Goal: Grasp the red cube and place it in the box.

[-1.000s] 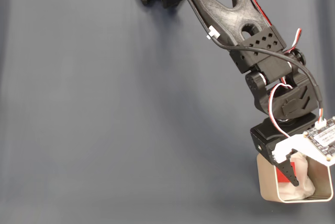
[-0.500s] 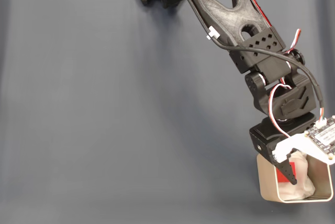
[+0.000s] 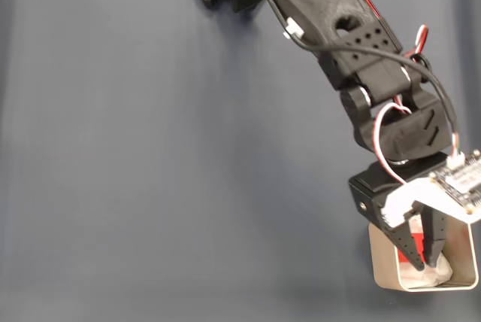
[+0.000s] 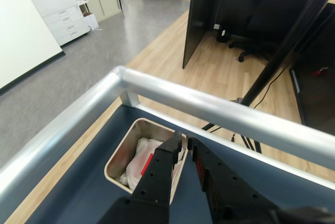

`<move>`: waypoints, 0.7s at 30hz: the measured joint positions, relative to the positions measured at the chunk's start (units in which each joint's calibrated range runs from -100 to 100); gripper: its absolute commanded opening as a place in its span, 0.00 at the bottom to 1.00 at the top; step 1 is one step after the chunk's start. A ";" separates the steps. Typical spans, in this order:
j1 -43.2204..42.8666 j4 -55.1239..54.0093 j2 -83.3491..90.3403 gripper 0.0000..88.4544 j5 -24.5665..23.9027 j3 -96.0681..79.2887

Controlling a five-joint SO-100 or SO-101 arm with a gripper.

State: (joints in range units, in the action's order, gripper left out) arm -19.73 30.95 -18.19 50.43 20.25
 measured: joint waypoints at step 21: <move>14.61 1.67 36.65 0.00 -0.63 -36.53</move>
State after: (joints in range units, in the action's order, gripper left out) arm -5.12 32.62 18.45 49.79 -16.27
